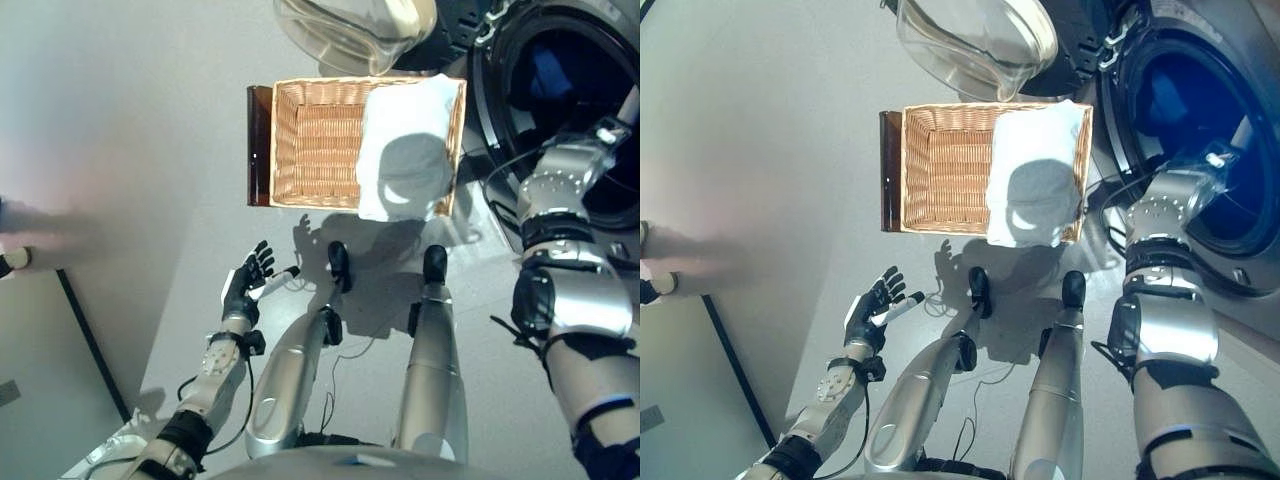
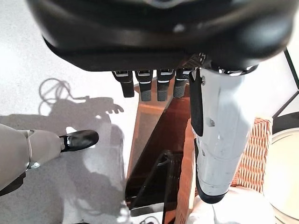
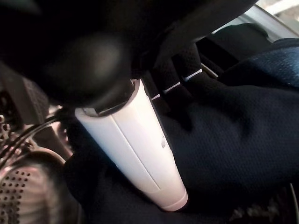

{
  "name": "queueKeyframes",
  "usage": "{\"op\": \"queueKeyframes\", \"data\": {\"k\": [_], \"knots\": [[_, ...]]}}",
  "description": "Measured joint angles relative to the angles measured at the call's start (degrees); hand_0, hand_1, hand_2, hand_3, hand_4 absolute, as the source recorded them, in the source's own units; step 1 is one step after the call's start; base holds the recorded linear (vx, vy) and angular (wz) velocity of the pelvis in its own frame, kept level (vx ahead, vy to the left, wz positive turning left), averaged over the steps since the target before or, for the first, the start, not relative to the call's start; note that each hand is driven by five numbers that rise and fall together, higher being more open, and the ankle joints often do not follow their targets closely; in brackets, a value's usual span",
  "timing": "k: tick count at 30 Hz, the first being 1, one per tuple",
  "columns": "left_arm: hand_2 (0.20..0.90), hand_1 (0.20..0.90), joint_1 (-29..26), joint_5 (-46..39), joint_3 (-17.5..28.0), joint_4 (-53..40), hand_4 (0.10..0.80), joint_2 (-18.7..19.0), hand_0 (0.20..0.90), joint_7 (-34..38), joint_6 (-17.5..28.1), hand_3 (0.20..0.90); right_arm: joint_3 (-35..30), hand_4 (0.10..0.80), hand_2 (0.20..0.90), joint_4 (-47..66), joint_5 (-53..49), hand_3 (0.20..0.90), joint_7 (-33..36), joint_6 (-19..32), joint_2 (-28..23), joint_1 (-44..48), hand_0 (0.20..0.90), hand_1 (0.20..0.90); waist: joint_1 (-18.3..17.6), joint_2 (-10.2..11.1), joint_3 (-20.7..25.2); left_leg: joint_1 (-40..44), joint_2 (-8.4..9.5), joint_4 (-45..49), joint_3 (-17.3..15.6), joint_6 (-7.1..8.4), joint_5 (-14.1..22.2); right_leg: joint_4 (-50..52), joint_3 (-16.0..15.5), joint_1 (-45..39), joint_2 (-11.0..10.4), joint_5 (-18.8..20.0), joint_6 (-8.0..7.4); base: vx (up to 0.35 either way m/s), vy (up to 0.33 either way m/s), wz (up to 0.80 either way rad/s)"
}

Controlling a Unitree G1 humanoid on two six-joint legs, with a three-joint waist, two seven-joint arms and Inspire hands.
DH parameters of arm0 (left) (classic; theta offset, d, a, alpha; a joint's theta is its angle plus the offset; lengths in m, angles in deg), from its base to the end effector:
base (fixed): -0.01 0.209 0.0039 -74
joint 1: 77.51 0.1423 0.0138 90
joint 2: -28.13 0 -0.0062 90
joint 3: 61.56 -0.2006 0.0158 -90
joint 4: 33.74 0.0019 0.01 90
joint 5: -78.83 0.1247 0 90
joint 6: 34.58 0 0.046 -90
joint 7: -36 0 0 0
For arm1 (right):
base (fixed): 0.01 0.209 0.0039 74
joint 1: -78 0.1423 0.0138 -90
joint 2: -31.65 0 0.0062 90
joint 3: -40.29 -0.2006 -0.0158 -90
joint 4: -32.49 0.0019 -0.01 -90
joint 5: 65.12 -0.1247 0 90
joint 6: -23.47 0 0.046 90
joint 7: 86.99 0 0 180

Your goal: Pick up the clothes and place them into the washing machine

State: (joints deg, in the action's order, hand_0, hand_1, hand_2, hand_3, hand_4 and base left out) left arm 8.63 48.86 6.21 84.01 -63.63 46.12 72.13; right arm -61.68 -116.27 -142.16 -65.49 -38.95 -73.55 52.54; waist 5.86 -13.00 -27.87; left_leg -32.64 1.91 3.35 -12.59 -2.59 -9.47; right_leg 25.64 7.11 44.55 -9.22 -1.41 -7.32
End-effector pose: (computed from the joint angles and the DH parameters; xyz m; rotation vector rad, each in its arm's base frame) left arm 0.1798 0.1587 -0.0356 -0.1638 0.2490 0.0066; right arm 0.3442 -0.2857 0.2265 1.2174 -0.5720 -0.7305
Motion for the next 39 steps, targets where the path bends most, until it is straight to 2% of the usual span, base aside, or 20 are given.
{"op": "queueKeyframes", "data": {"k": [5, 16, 25, 39], "knots": [[0.9, 0.9, -0.06, -0.02, -0.61, -0.35, 0.8, 0.22, 0.9, 0.0, 0.0, 0.9, -1.29, 0.3, 0.2, 0.05, -0.69, 0.2, 0.03, 1.89, -0.13, 1.91, 0.2, 0.2, 1.01, -0.01, 0.01, 0.03, 0.04, -0.38, 0.09, -0.01, -0.02, 0.19, -0.14, 0.19, -0.04, -0.33, 0.07, 0.005, 0.004, 0.01], [0.9, 0.9, -0.13, -0.16, -0.58, -0.36, 0.8, 0.24, 0.9, 0.26, 0.04, 0.9, -6.81, 0.3, 0.2, 3.72, -4.48, 0.2, 1.57, 11.14, 0.48, 2.1, 0.2, 0.2, 1.45, -0.21, 0.15, 0.04, 0.96, -0.64, 0.23, -0.09, -0.07, 1.45, -0.02, 0.83, -1.0, -1.31, -0.25, 0.012, 0.02, 0.03], [0.9, 0.9, -0.14, -0.15, -0.59, -0.83, 0.8, 0.28, 0.9, 0.29, 0.04, 0.9, -8.81, 0.3, 0.2, 3.49, -4.33, 0.2, 6.46, 11.23, -0.51, 2.11, 0.2, 0.2, 1.45, -2.54, 1.82, 0.04, 1.06, -0.77, 0.1, -0.08, -0.07, 1.31, 0.1, 0.99, -1.07, -1.38, -0.34, -0.008, -0.001, 0.0], [0.9, 0.9, 0.2, -0.2, -1.07, -2.84, 0.8, 1.61, 0.9, 0.17, 0.06, 0.9, -10.21, 0.3, 0.2, 3.29, -1.93, 0.2, 12.36, 11.16, -4.89, 2.24, 0.2, 0.2, 1.03, -2.75, 1.97, -0.35, 2.0, -1.74, -1.47, -0.55, -0.38, 2.64, 2.36, 3.22, -1.24, -1.77, -0.96, -0.007, 0.002, -0.03]]}}
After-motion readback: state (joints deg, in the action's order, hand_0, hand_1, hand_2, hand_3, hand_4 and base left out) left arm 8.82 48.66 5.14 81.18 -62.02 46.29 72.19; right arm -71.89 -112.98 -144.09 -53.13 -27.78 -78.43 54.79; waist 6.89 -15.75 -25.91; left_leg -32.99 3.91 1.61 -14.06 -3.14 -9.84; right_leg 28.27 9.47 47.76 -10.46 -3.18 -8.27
